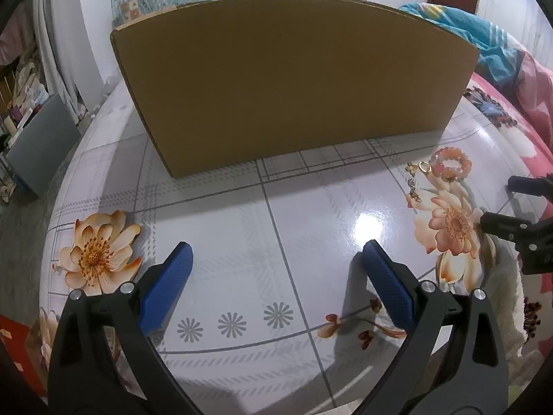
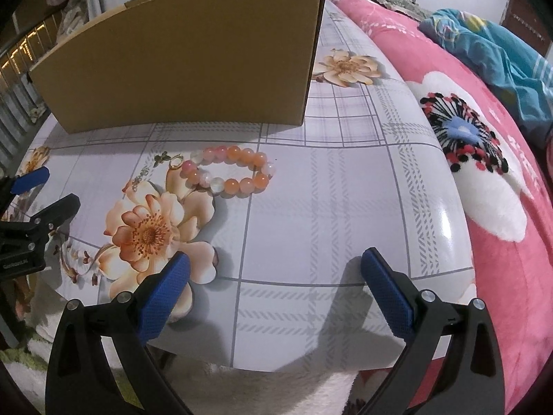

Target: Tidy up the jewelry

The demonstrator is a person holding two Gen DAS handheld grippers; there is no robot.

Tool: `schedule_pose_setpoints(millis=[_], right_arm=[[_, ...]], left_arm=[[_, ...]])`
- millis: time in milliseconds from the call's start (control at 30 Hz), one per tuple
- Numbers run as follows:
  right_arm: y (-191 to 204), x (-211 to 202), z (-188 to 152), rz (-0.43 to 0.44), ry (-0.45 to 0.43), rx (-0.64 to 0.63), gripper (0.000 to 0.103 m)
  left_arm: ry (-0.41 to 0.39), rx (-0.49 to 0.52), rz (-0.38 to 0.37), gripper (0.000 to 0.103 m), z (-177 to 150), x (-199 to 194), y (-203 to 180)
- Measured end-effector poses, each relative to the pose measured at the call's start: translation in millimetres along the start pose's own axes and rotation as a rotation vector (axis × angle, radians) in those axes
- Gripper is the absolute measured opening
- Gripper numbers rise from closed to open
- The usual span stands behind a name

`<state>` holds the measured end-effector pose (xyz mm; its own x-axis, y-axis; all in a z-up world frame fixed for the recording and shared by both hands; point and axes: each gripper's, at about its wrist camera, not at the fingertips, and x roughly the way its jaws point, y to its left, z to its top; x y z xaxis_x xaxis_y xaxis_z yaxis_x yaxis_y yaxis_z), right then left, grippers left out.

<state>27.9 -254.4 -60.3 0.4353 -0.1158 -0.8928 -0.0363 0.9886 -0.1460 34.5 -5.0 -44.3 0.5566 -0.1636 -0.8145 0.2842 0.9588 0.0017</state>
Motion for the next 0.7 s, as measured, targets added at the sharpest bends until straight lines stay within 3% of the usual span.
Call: schedule_pose_setpoints(millis=[200, 700], right_arm=[[1.7, 0.1, 3.6, 0.002, 0.018, 0.002, 0.097], [1.8, 4.4, 7.6, -0.011, 0.073, 0.032, 0.097]], left_arm=[[0.036, -0.018, 0.012, 0.095, 8.5, 1.9, -0.7], [0.035, -0.06, 0.044, 0.095, 17.1, 6.0, -1.1]])
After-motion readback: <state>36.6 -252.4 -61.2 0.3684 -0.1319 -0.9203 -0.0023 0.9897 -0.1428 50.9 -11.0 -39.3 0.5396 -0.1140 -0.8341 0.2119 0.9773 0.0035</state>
